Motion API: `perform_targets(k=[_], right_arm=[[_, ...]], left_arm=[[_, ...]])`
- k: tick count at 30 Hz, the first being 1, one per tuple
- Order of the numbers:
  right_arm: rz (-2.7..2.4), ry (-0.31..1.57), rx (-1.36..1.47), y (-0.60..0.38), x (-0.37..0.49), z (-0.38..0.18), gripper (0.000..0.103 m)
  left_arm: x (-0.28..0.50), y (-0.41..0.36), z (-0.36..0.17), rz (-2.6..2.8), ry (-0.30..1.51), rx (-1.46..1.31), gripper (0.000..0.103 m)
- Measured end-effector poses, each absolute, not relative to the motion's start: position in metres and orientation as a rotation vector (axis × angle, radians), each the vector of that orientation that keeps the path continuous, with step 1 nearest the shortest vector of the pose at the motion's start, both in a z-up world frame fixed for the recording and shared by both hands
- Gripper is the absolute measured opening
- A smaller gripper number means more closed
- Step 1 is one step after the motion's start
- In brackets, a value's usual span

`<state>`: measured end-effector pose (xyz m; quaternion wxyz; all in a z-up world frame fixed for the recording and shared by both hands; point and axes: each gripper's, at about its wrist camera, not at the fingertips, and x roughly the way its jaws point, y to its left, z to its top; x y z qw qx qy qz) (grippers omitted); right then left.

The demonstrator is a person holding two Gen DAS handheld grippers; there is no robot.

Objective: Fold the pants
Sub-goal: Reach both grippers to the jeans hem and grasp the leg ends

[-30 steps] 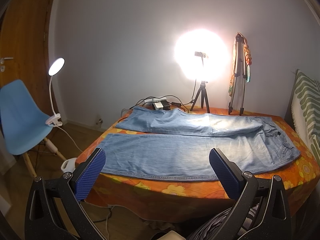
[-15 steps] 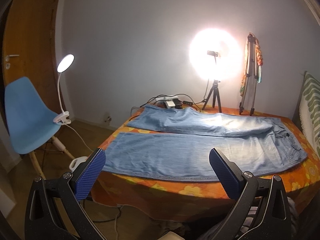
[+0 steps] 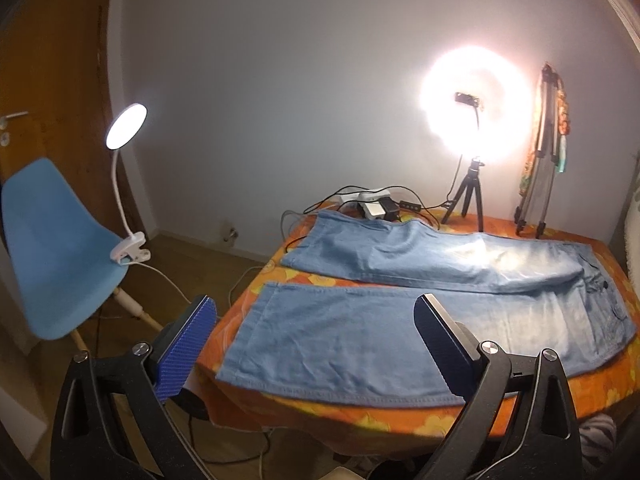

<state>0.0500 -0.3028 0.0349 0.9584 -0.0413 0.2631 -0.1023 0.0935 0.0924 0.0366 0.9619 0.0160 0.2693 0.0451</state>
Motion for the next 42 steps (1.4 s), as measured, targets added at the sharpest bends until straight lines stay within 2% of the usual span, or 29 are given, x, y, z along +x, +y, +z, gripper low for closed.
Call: perform_targets(k=[12,14,21,27,35,42], right_arm=[[0.012,0.689,-0.087,-0.306,0.225,0.022,0.103],[0.056,0.717,-0.095,-0.304,0.259,0.012,0.099],[0.138,0.874,-0.078,-0.321,0.379,-0.052,0.083],[0.179,0.952,-0.013,-0.331,0.461,-0.123,0.077],[0.236,1.016,-0.042,-0.317,0.527,-0.210,0.077],[0.263,1.025,-0.089,-0.310,0.543,-0.229,0.077]], left_arm=[[0.232,0.119,0.046,0.065,0.664,-0.028,0.090],[0.259,0.121,0.041,0.059,0.695,-0.044,0.087],[0.352,0.110,0.003,0.035,0.810,-0.081,0.074],[0.416,0.094,-0.039,0.030,0.877,-0.087,0.070],[0.495,0.092,-0.081,0.064,0.936,-0.108,0.069],[0.552,0.096,-0.105,0.092,0.971,-0.201,0.069]])
